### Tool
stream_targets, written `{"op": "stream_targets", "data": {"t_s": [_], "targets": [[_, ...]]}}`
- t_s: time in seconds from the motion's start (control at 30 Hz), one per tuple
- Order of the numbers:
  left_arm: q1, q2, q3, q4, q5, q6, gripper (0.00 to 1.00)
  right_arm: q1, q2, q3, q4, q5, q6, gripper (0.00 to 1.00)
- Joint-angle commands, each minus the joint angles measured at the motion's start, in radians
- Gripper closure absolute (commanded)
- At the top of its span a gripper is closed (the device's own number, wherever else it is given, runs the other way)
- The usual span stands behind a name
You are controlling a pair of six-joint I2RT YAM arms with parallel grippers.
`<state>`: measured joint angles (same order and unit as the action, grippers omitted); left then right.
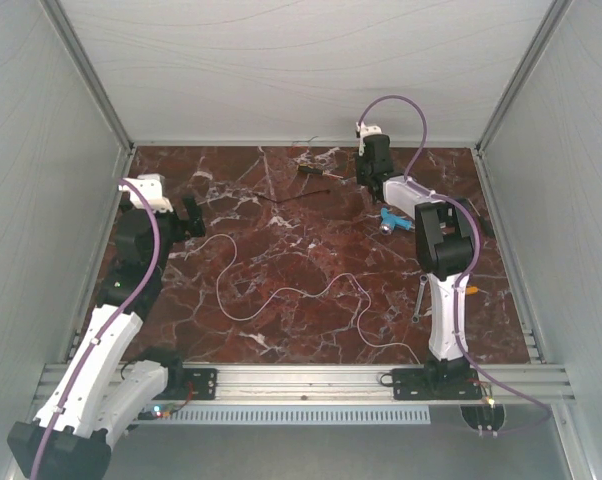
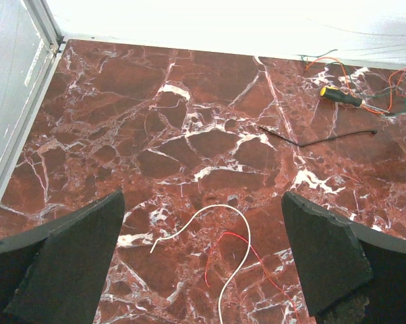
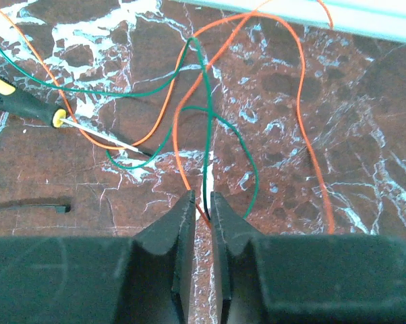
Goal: Zip-tie the wires
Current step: Pick up the cable at the center of the board.
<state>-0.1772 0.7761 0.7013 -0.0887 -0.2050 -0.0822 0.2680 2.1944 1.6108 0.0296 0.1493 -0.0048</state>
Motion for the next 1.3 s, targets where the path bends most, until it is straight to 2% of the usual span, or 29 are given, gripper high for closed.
{"op": "stream_targets", "data": {"t_s": [0.0,0.1,0.57,1.03,1.27], "targets": [[0.004,0.002,0.055,0.022,0.013,0.006,0.0,0.002,0.013,0.053,0.024,0.031,-0.023,0.9],[0.004,0.003,0.055,0.019,0.014,0.007,0.0,0.002,0.02,0.081,0.005,0.042,-0.036,1.0],[0.004,0.006,0.056,0.018,0.02,0.009,0.0,0.006,-0.065,0.143,-0.05,0.023,-0.05,1.0],[0.004,0.005,0.057,0.017,0.026,0.01,0.0,0.078,-0.335,0.151,-0.066,-0.016,-0.031,1.0],[0.005,0.003,0.055,0.017,0.031,0.011,0.0,0.143,-0.494,0.122,0.006,-0.027,-0.068,1.0]]}}
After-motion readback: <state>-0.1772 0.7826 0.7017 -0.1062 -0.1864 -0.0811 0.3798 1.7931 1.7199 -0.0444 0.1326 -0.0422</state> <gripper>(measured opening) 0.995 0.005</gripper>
